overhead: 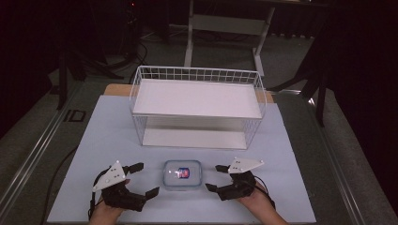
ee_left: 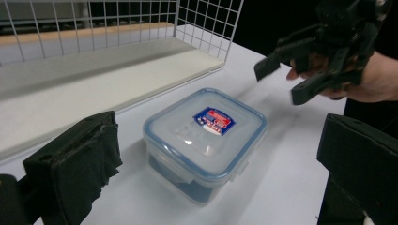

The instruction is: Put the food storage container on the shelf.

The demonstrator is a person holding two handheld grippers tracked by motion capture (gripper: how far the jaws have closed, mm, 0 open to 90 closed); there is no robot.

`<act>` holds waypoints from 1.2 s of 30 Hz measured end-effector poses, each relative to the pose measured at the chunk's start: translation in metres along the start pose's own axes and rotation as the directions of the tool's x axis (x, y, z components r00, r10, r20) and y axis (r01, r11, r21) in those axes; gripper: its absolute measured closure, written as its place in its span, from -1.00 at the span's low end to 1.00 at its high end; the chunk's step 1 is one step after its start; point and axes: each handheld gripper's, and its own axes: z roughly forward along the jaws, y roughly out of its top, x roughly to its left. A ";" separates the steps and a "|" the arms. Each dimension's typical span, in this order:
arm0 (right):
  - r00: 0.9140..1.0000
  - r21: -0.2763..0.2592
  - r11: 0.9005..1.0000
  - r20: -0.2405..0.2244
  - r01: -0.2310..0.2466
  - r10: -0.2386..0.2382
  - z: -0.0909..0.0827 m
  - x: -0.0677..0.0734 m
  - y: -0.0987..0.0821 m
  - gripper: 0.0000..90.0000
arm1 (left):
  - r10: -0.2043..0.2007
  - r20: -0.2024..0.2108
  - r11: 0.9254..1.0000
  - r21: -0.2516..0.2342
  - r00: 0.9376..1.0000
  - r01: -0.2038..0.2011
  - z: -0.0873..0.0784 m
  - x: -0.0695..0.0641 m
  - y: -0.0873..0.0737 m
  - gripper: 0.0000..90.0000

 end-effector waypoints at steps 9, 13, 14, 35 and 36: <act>0.994 -0.070 0.997 0.102 -0.020 0.027 -0.012 0.000 0.017 -0.68 | -0.028 -0.012 0.999 0.044 1.000 0.028 -0.007 -0.001 0.024 -0.99; 0.994 -0.119 0.993 0.107 -0.018 0.031 -0.014 0.004 0.025 -0.61 | -0.091 0.047 0.992 0.086 0.995 0.087 -0.005 0.004 0.033 -0.99; 0.996 -0.127 0.991 0.081 -0.031 0.042 -0.012 0.003 0.027 -0.65 | -0.101 0.055 0.990 0.102 0.993 0.095 -0.003 0.005 0.034 -0.99; 0.907 -0.002 0.907 -0.009 -0.422 0.422 0.025 -0.019 0.021 -0.69 | -0.406 -0.067 0.867 0.287 0.911 0.407 0.052 0.040 0.010 -0.99; 0.895 0.002 0.895 -0.018 -0.445 0.445 0.028 -0.020 0.020 -0.69 | -0.428 -0.071 0.854 0.295 0.901 0.429 0.055 0.041 0.008 -0.99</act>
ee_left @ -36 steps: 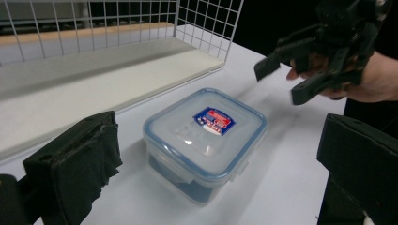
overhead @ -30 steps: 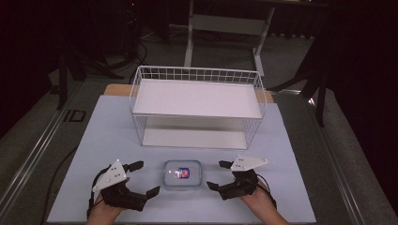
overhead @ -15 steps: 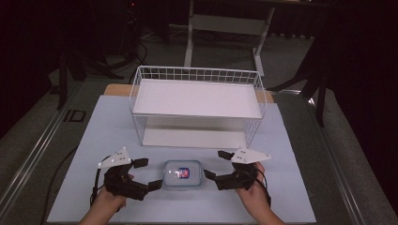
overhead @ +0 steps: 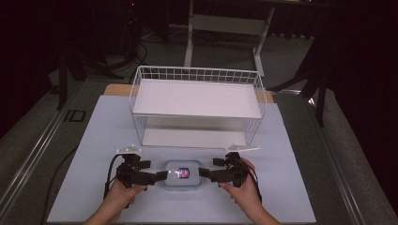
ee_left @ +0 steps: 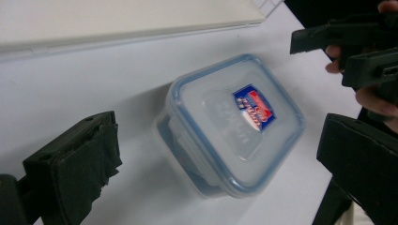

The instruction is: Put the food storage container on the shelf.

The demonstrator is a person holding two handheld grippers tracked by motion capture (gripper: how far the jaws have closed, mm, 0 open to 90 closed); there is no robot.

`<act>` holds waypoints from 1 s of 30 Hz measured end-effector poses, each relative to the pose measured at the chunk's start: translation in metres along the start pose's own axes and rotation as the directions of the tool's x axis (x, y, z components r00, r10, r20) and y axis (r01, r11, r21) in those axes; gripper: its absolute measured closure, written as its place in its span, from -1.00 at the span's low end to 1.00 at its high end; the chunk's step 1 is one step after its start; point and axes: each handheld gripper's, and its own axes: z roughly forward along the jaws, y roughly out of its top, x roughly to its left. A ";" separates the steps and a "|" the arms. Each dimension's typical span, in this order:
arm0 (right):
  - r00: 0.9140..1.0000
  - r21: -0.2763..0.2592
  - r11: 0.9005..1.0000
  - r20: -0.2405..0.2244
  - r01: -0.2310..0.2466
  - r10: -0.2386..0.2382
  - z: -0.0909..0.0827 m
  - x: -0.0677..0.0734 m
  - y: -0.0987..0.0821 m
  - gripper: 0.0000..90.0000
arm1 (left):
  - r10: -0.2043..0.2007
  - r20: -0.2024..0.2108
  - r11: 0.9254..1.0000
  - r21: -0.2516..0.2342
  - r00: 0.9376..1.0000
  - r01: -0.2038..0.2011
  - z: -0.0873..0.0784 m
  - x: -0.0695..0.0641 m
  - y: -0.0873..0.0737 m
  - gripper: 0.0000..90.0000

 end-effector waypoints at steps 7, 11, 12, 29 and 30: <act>0.987 0.066 0.985 0.012 -0.158 0.158 0.018 -0.005 -0.005 -0.62 | -0.127 0.017 0.991 0.041 0.992 0.126 0.018 0.007 -0.006 -0.99; 0.983 0.084 0.979 0.016 -0.183 0.183 0.021 -0.008 -0.007 -0.53 | -0.158 0.021 0.986 0.054 0.987 0.157 0.023 0.011 -0.011 -0.86; 0.980 0.090 0.976 0.015 -0.199 0.198 0.023 -0.009 -0.008 -0.52 | -0.168 0.021 0.984 0.058 0.986 0.166 0.024 0.012 -0.012 -0.86; 0.935 0.154 0.926 -0.027 -0.345 0.353 0.031 -0.010 -0.017 -0.04 | -0.195 0.073 0.978 0.092 0.978 0.188 0.027 0.008 -0.013 -0.15; 0.931 0.151 0.922 -0.023 -0.357 0.364 0.030 -0.009 -0.017 -0.04 | -0.178 0.066 0.980 0.103 0.982 0.170 0.027 0.006 -0.012 -0.15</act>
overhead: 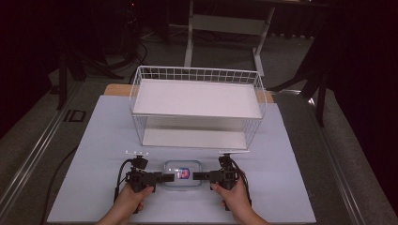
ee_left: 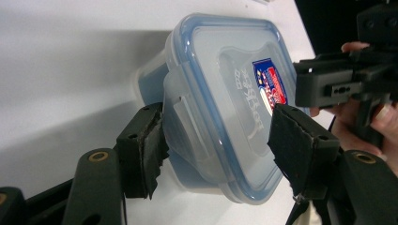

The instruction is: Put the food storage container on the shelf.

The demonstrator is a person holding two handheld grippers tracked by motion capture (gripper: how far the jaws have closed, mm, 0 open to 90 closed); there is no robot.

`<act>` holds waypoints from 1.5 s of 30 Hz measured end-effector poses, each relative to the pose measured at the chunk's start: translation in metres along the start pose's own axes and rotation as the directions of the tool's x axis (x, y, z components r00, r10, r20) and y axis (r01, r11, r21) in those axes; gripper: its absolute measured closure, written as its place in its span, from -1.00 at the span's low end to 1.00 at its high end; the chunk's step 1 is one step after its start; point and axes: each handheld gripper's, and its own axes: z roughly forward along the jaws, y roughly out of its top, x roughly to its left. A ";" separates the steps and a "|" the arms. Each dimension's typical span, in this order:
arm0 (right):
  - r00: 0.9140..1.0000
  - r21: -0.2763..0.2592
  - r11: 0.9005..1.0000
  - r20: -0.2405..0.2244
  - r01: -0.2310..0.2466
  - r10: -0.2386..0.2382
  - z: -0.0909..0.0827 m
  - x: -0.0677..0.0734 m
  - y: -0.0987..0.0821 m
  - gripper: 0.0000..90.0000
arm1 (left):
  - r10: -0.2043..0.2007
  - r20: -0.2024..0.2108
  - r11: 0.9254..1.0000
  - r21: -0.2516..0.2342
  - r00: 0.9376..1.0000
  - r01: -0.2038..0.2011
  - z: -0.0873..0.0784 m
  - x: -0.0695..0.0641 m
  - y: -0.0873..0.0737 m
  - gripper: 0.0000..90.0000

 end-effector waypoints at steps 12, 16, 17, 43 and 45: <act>0.998 -0.009 0.999 0.052 0.038 -0.037 -0.002 0.016 -0.006 -0.02 | -0.008 -0.076 1.000 -0.016 0.997 0.007 -0.003 -0.017 -0.003 -0.06; 0.998 -0.005 0.999 0.057 0.041 -0.040 -0.003 0.017 -0.006 -0.01 | -0.008 -0.098 1.000 -0.022 0.995 0.006 -0.004 -0.023 -0.004 -0.06; 0.997 -0.012 0.999 0.059 0.042 -0.041 -0.004 0.018 -0.007 -0.01 | -0.010 -0.102 1.000 -0.028 0.995 0.007 -0.005 -0.025 -0.004 -0.03; 0.991 -0.202 0.974 0.107 0.104 -0.084 -0.036 0.013 0.049 -0.04 | 0.063 -0.105 0.983 -0.164 0.992 -0.080 0.013 -0.039 0.063 -0.02; 0.992 -0.212 0.972 0.104 0.098 -0.077 -0.033 0.008 0.051 -0.04 | 0.051 -0.095 0.982 -0.177 0.994 -0.067 0.017 -0.033 0.069 -0.01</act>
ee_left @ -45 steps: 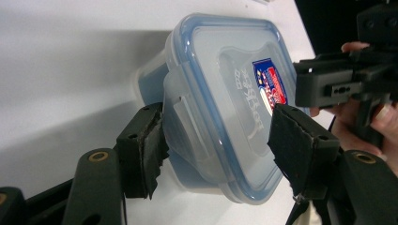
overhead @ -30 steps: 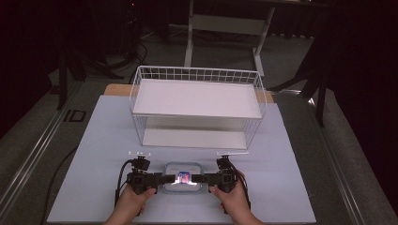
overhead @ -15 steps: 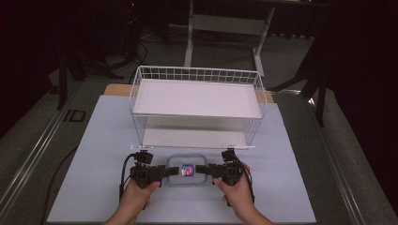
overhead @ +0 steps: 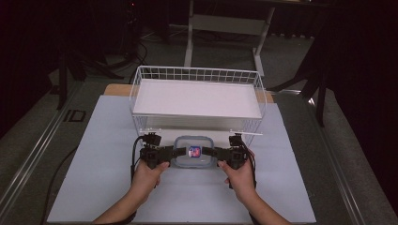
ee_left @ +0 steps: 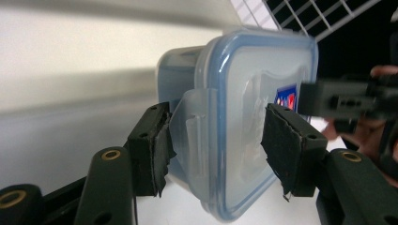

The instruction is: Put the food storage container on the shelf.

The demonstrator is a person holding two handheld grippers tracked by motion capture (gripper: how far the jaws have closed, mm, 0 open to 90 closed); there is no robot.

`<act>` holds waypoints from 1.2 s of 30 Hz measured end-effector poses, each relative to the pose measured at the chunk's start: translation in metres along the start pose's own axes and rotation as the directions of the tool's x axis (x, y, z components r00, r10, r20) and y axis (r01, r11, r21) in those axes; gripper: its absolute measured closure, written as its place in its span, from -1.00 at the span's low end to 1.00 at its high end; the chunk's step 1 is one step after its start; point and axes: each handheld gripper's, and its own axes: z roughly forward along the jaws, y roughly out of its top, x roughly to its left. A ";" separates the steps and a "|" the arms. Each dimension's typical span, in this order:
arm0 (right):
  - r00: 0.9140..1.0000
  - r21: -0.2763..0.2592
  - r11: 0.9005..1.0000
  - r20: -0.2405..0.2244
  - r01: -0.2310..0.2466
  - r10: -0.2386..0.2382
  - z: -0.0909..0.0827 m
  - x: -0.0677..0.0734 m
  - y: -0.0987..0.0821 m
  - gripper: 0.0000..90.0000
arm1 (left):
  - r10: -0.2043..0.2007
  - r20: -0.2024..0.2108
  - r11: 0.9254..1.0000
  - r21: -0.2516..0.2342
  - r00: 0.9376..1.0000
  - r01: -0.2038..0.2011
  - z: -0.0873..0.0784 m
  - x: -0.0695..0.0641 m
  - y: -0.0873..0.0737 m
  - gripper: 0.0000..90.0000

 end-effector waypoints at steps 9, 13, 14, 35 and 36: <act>0.999 -0.021 1.000 0.031 -0.016 0.017 0.019 -0.016 0.007 -0.06 | -0.014 -0.001 0.999 -0.032 1.000 0.014 0.021 0.018 0.012 -0.01; 0.998 -0.051 0.998 0.053 0.020 -0.018 0.024 -0.017 0.015 -0.07 | -0.002 0.006 0.998 -0.059 1.000 0.003 0.025 0.025 0.015 -0.01; 0.998 -0.055 0.998 0.057 0.019 -0.016 0.025 -0.017 0.017 -0.07 | -0.002 0.004 0.998 -0.059 1.000 0.002 0.027 0.026 0.016 -0.02; 0.975 -0.134 0.978 0.173 0.160 -0.136 0.040 -0.024 0.025 -0.06 | 0.067 0.005 0.991 -0.115 0.998 -0.066 0.049 0.040 0.014 -0.12; 0.970 -0.131 0.976 0.191 0.177 -0.150 0.041 -0.021 0.025 -0.07 | 0.070 -0.001 0.990 -0.120 0.998 -0.070 0.049 0.040 0.014 -0.13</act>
